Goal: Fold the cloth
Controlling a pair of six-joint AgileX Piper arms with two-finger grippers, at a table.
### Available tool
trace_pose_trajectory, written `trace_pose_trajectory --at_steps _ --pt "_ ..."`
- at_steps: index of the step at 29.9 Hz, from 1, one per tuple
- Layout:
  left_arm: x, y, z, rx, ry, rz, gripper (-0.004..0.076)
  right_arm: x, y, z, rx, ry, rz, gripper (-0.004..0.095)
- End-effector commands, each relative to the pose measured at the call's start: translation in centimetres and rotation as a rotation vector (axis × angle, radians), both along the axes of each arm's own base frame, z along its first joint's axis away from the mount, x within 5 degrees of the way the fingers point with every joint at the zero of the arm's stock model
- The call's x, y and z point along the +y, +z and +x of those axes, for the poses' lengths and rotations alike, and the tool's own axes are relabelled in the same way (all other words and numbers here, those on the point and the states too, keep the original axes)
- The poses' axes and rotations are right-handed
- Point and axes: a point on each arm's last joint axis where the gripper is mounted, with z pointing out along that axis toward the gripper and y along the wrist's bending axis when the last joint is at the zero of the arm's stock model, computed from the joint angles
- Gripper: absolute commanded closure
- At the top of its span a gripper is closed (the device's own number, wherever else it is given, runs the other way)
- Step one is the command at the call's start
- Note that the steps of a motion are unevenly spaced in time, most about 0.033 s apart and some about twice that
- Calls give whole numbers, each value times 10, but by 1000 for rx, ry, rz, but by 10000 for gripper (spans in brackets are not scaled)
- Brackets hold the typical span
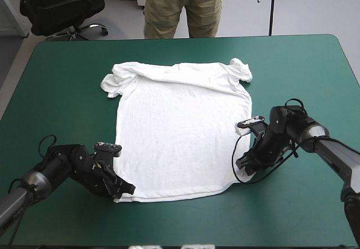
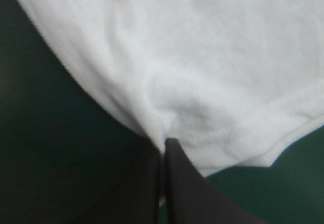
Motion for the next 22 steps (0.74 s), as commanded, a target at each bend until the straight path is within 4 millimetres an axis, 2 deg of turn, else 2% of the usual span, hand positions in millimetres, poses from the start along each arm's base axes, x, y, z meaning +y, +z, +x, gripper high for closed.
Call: trace_pose_trajectory --at_steps 1,7,11,14,16,22 --pt "-4 -3 7 -61 50 -36 741 6 1 -5 -5 -22 73 426" --pt "-4 -3 8 -72 52 -34 741 24 -1 -10 -12 35 84 663" --pt "-4 -3 8 -78 42 -34 741 33 0 -10 -64 82 75 929" --pt "-3 3 9 -107 24 -25 741 32 11 -7 -129 61 74 915" --pt "-2 12 10 -136 17 -25 741 28 25 -9 -184 50 64 915" --pt "-1 64 15 -286 11 -42 741 18 85 -27 -330 64 99 917"
